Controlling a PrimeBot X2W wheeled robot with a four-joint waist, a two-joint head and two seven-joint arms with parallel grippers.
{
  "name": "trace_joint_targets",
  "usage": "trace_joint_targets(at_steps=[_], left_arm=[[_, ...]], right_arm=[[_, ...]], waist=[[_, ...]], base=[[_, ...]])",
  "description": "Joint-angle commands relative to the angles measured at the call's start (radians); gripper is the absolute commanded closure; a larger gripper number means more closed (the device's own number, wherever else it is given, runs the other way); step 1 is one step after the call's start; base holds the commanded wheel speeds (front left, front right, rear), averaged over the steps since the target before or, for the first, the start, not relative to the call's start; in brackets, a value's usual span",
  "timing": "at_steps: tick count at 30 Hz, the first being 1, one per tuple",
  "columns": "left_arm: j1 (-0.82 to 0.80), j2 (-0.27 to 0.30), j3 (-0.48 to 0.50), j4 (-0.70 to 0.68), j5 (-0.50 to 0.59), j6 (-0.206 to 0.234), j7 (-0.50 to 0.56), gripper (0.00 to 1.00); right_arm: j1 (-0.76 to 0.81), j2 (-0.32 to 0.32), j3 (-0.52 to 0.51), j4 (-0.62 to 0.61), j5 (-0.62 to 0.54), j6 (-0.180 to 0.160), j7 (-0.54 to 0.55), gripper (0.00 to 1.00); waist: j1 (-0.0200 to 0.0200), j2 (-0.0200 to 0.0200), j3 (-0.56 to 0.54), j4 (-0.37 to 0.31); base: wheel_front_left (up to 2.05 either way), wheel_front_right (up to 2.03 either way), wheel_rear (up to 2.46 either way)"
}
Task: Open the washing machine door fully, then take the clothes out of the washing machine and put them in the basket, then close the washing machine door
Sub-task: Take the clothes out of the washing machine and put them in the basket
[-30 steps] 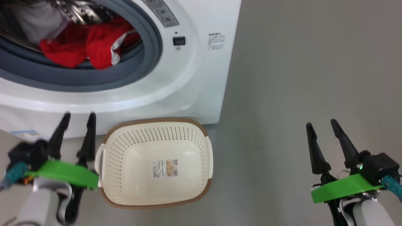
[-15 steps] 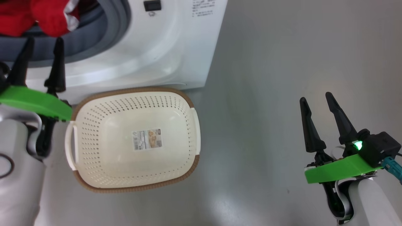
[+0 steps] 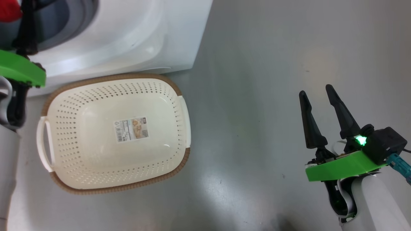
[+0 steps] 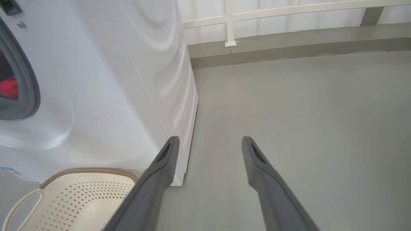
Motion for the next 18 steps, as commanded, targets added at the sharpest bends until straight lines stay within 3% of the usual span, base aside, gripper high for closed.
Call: trace_joint_targets(at_steps=[1,18], left_arm=[[-0.021,0.064,0.025,-0.011,0.007,0.002,-0.008,0.0],[-0.143,0.131,0.017,0.081,0.104,0.002,-0.008,0.0]], right_arm=[[-0.006,0.001,0.029,-0.028,0.012,0.007,-0.006,0.0],[-0.021,0.001,0.061,-0.052,0.03,0.007,-0.006,0.0]], waist=[[0.0,0.0,0.015,-0.017],[0.0,0.0,0.079,-0.079]], base=[[0.0,0.0,0.0],[0.0,0.0,0.0]])
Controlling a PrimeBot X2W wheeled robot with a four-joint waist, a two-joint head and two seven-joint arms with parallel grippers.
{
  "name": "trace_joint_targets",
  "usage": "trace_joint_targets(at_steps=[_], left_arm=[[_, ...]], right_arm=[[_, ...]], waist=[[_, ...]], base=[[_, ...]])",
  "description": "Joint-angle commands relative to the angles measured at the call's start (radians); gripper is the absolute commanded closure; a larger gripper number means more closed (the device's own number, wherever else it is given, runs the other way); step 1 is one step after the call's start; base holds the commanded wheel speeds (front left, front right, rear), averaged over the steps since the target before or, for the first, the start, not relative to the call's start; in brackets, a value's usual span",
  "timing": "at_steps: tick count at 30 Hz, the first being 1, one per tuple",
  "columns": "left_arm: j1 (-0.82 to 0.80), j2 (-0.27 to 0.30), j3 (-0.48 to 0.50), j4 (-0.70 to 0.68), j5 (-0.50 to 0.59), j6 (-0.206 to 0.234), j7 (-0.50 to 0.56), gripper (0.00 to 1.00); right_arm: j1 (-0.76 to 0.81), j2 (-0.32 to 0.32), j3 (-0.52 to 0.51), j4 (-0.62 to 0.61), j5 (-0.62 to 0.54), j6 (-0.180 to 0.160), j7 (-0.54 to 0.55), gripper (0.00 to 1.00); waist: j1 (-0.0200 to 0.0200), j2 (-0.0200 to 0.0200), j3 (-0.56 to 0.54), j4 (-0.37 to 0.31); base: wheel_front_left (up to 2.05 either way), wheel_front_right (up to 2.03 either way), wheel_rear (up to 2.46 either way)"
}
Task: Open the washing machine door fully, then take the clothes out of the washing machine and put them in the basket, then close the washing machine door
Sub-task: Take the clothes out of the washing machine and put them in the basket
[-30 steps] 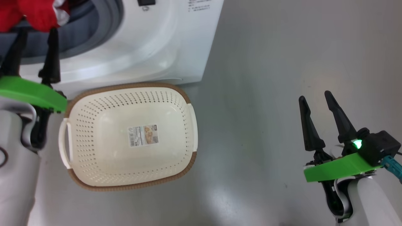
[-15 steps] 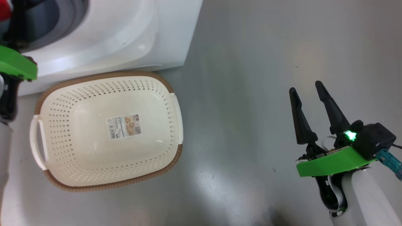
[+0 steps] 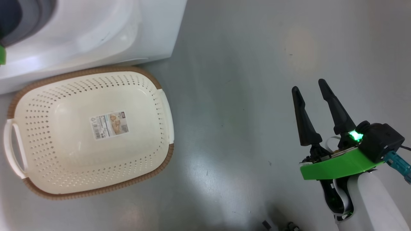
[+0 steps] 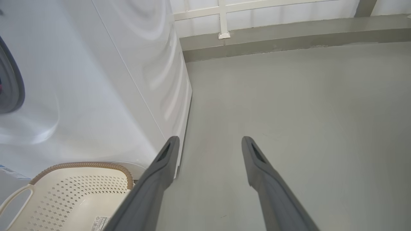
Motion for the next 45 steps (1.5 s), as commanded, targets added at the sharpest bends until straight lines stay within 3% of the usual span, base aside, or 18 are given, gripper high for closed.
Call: trace_joint_targets(at_steps=[1,2,3,6,22,45], left_arm=[[-0.019,0.062,0.018,-0.01,0.012,0.002,-0.008,0.0],[-0.022,0.062,0.02,-0.008,0.012,0.002,-0.008,0.16],[-0.024,0.062,0.021,-0.007,0.013,0.002,-0.008,0.53],[-0.028,0.061,0.027,-0.005,0.014,0.002,-0.008,1.0],[0.06,0.013,0.112,-0.096,-0.012,0.002,-0.008,1.0],[0.539,-0.193,0.332,-0.535,0.083,0.002,-0.008,1.0]], right_arm=[[-0.002,0.0,0.028,-0.027,0.016,0.007,-0.006,0.0],[-0.003,0.0,0.03,-0.027,0.017,0.007,-0.006,0.0],[-0.005,0.0,0.032,-0.028,0.019,0.007,-0.006,0.0],[-0.009,0.0,0.035,-0.03,0.022,0.007,-0.006,0.0],[-0.013,0.0,0.018,-0.02,0.009,0.007,-0.006,0.0],[0.039,0.0,-0.048,0.015,-0.021,0.007,-0.006,0.0]], waist=[[0.0,0.0,0.008,-0.006],[0.0,0.0,0.009,-0.007],[0.0,0.0,0.01,-0.008],[0.0,0.0,0.01,-0.009],[0.0,0.0,-0.041,0.032],[0.0,0.0,-0.215,0.157]], base=[[0.0,0.0,0.0],[0.0,0.0,0.0],[0.0,0.0,0.0],[0.0,0.0,0.0],[0.0,0.0,0.0],[0.0,0.0,0.0]])
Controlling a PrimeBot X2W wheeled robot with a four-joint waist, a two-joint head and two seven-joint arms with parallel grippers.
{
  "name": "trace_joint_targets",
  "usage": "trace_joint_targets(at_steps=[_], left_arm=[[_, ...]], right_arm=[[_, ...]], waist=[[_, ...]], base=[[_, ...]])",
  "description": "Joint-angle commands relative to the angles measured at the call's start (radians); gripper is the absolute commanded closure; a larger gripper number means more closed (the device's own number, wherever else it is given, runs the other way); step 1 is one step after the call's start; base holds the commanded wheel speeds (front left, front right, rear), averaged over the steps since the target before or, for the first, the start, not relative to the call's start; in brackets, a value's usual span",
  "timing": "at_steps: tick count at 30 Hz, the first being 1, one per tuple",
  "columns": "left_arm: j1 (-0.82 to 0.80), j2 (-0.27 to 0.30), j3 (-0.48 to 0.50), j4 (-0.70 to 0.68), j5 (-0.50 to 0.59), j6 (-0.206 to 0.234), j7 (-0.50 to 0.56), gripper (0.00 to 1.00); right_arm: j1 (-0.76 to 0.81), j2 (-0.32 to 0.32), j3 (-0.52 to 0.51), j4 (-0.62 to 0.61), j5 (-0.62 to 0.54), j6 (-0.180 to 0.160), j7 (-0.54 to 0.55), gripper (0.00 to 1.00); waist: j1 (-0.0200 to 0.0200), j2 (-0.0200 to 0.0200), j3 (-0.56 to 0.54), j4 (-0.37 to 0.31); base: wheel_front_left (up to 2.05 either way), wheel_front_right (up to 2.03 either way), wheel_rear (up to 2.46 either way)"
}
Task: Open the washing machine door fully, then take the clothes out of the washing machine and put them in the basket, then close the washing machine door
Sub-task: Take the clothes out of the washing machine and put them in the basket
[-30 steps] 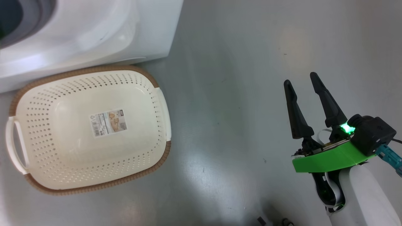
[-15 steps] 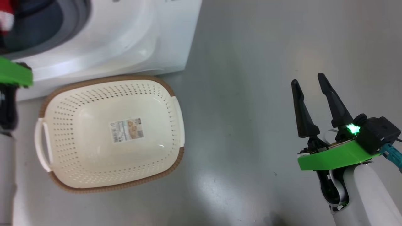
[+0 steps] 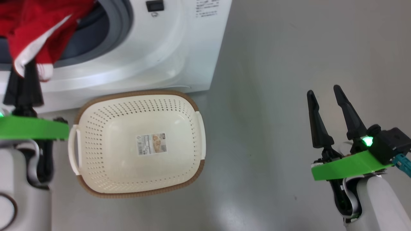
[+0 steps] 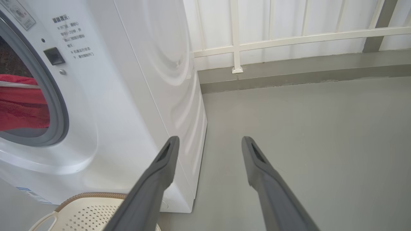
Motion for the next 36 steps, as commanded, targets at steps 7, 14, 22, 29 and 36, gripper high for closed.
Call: trace_joint_targets(at_steps=[7,14,22,29,36], left_arm=[[0.164,-0.03,0.089,-0.197,0.03,0.002,-0.008,1.0],[0.262,-0.056,0.122,-0.337,0.032,0.002,-0.008,1.0],[0.317,-0.088,0.166,-0.51,0.019,0.002,-0.008,1.0],[0.343,-0.099,0.154,-0.572,0.017,0.002,-0.008,1.0],[0.368,-0.102,0.137,-0.522,0.009,0.002,-0.008,1.0]], right_arm=[[0.054,0.001,0.014,-0.009,-0.013,0.007,-0.006,0.0],[0.062,0.001,0.02,-0.002,-0.003,0.007,-0.006,0.0],[0.079,0.001,0.022,0.001,0.001,0.007,-0.006,0.0],[0.085,0.001,0.028,0.002,0.001,0.007,-0.006,0.0],[0.083,0.001,0.03,0.0,0.002,0.007,-0.006,0.0]], waist=[[0.0,0.0,-0.08,0.037],[0.0,0.0,-0.111,0.035],[0.0,0.0,-0.135,0.04],[0.0,0.0,-0.143,0.038],[0.0,0.0,-0.139,0.031]], base=[[0.0,0.0,0.0],[0.0,0.0,0.0],[0.0,0.0,0.0],[0.0,0.0,0.0],[0.0,0.0,0.0]])
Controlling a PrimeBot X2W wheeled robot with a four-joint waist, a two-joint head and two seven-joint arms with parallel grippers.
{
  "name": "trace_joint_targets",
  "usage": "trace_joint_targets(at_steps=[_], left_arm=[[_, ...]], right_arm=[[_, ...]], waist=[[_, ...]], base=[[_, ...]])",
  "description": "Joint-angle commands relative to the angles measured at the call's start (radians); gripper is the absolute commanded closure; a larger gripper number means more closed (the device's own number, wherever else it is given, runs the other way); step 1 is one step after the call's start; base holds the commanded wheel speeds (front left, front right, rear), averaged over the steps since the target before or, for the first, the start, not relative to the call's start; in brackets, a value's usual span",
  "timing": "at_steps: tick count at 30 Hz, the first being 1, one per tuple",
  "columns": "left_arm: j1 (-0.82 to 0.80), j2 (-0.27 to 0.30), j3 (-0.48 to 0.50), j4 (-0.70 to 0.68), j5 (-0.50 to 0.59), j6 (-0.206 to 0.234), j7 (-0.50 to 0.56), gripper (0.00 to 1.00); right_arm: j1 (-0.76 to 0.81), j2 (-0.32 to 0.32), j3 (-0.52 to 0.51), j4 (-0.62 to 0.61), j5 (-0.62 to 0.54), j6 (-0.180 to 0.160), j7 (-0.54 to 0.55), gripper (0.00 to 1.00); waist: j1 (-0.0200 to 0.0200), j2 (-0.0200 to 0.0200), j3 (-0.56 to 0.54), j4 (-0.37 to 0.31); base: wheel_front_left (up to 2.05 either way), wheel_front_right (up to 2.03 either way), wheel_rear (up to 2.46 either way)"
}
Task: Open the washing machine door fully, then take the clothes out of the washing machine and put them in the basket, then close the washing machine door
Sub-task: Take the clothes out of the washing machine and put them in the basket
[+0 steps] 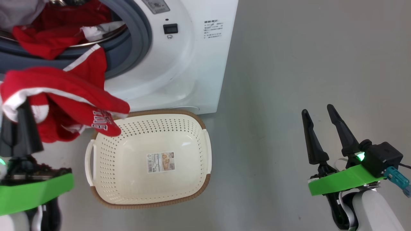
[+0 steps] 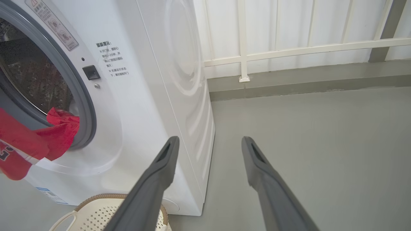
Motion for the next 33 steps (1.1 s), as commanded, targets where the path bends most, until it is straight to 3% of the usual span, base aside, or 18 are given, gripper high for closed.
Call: trace_joint_targets(at_steps=[1,11,33], left_arm=[[0.019,0.017,0.024,-0.012,-0.009,0.002,-0.005,1.0],[0.02,0.023,-0.074,0.203,-0.029,0.002,-0.005,1.0],[-0.225,0.097,-0.258,0.659,-0.092,0.002,-0.005,1.0]], right_arm=[[0.009,0.001,0.02,-0.024,0.011,0.007,-0.006,0.0],[-0.007,0.001,0.029,-0.036,0.016,0.007,-0.006,0.0],[-0.081,0.001,0.012,-0.088,0.011,0.007,-0.006,0.0]], waist=[[0.0,0.0,0.004,-0.001],[0.0,0.0,0.073,-0.011],[0.0,0.0,0.311,-0.009]], base=[[0.0,0.0,0.0],[0.0,0.0,0.0],[0.0,0.0,0.0]])
